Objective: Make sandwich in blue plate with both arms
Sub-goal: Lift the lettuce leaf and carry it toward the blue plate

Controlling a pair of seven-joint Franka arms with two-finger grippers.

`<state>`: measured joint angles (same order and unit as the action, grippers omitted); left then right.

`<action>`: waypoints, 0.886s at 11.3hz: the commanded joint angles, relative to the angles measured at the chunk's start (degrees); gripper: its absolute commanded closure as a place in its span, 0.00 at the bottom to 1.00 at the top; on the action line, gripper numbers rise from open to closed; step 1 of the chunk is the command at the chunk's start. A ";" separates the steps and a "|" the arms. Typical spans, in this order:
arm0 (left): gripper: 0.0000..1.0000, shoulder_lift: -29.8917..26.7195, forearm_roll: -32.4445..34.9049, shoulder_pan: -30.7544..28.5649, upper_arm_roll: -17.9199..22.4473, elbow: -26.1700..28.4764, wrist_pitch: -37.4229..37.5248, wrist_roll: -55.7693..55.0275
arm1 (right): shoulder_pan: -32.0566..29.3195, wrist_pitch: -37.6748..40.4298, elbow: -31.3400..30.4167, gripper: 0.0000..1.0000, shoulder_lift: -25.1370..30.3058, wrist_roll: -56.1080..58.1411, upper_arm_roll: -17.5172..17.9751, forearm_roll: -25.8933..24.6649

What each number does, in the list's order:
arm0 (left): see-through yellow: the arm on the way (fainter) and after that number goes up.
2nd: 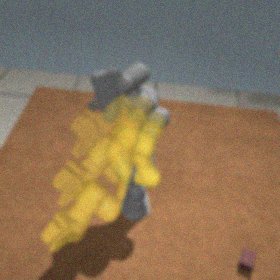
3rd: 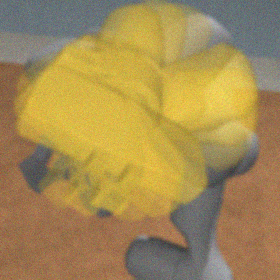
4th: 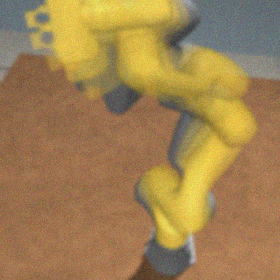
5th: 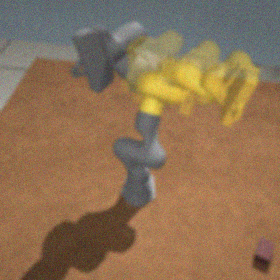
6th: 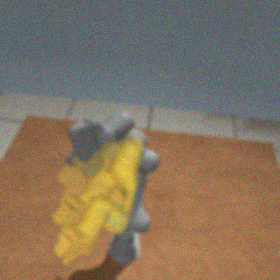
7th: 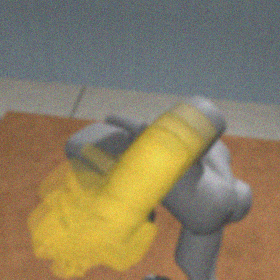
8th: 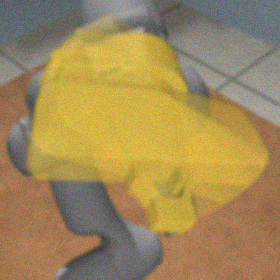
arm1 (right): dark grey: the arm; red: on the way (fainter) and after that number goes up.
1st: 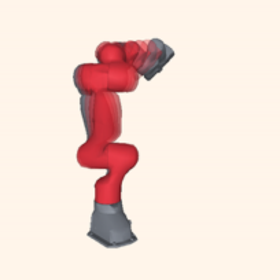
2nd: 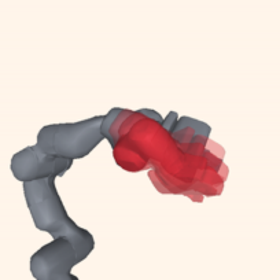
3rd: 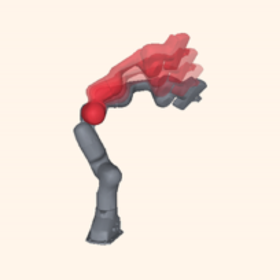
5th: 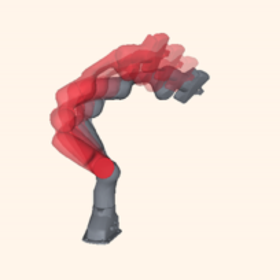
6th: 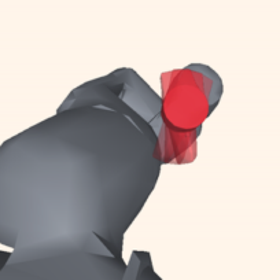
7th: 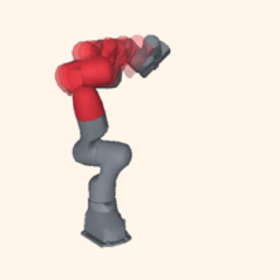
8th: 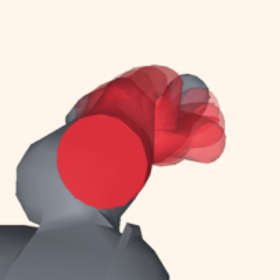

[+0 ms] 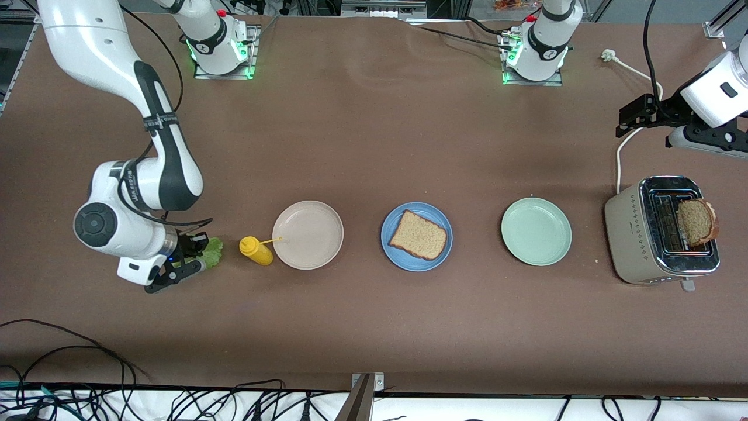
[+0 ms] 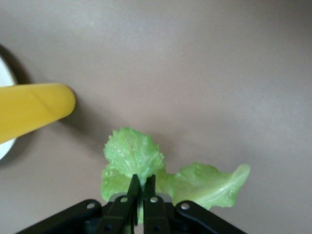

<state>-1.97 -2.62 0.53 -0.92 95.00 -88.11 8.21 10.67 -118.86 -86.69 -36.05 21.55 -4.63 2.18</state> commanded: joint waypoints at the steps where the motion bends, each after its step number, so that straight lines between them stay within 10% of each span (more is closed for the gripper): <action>1: 0.00 -0.84 -1.16 -0.09 0.12 0.80 0.14 0.49 | 0.05 6.25 -1.29 1.00 5.45 1.13 0.15 0.98; 10: 0.00 -0.84 -1.16 -0.09 0.12 0.80 0.22 0.40 | 6.54 15.76 -0.76 1.00 13.91 -10.27 -0.38 5.02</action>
<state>-1.96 -2.63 0.53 -0.92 95.05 -88.11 8.21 13.58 -104.31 -86.65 -23.49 17.97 -4.51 6.26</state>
